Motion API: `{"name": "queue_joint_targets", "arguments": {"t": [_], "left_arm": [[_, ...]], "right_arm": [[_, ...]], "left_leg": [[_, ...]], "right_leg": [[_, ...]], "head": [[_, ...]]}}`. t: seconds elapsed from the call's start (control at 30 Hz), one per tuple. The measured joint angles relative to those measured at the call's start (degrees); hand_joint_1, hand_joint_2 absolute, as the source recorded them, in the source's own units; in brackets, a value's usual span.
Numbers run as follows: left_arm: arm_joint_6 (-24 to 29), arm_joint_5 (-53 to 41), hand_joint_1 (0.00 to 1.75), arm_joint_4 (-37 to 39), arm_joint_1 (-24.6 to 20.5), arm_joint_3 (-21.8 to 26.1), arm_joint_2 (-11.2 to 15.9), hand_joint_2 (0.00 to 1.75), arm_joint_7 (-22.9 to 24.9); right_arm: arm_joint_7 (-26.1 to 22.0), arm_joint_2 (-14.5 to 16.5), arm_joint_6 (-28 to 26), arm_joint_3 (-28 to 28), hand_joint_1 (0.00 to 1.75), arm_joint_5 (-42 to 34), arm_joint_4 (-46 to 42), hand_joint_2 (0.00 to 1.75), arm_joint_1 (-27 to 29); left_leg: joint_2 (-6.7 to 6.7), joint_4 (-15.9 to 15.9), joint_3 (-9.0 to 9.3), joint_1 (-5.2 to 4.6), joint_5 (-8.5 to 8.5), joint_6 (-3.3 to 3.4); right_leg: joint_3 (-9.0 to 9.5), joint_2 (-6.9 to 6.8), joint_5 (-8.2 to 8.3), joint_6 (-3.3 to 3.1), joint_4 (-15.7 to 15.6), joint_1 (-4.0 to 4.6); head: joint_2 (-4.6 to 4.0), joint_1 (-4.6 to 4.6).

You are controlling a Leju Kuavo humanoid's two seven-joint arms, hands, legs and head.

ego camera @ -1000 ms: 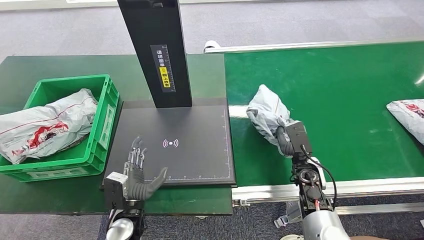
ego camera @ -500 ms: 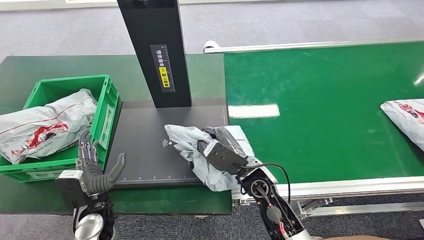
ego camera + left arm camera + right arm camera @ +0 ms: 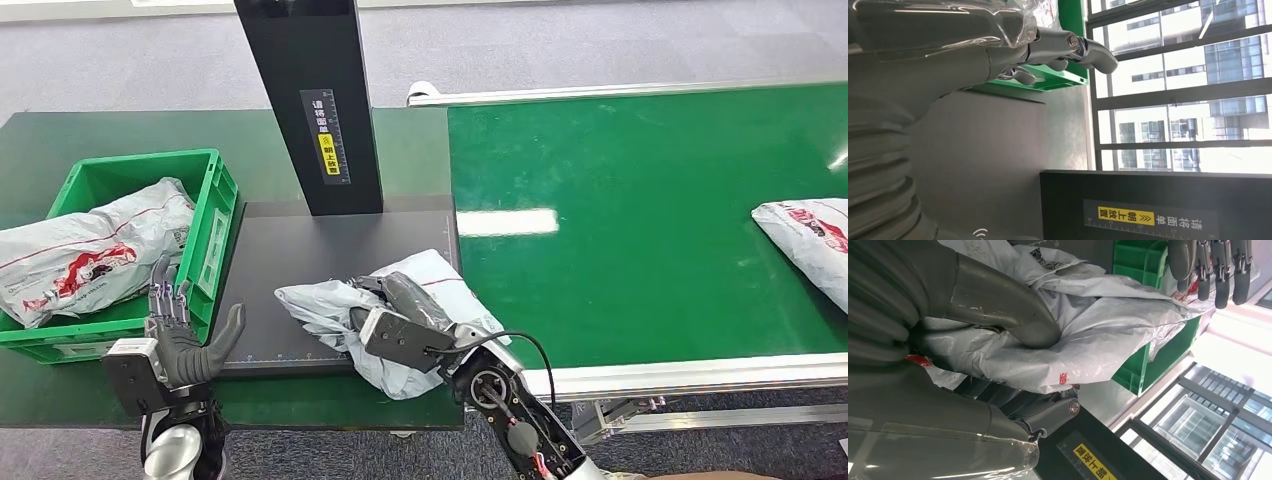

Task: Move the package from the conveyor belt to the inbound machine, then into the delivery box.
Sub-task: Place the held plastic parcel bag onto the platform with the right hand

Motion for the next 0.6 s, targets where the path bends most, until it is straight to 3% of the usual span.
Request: {"name": "queue_joint_targets", "arguments": {"t": [0.23, 0.6], "left_arm": [[-0.03, 0.56, 0.0, 0.06, -0.27, 0.05, 0.03, 1.75, 0.09], [-0.04, 1.13, 0.0, 0.07, -0.23, 0.07, 0.06, 1.75, 0.6]], "right_arm": [[1.07, 1.2, 0.08, 0.61, 1.75, -0.45, 2.29, 1.75, -1.58], [3.13, 2.24, -8.46, -1.22, 1.75, 2.24, 12.04, 1.75, -5.79]], "left_leg": [[0.0, 0.0, 0.0, -0.01, 0.0, 0.0], [-0.03, 0.01, 0.01, -0.01, 0.01, 0.0]], "right_leg": [[0.01, 0.0, 0.01, 0.0, 0.0, -0.01], [0.03, -0.01, 0.01, 0.0, 0.0, -0.01]], "head": [[-0.01, -0.01], [0.01, -0.01]]}}
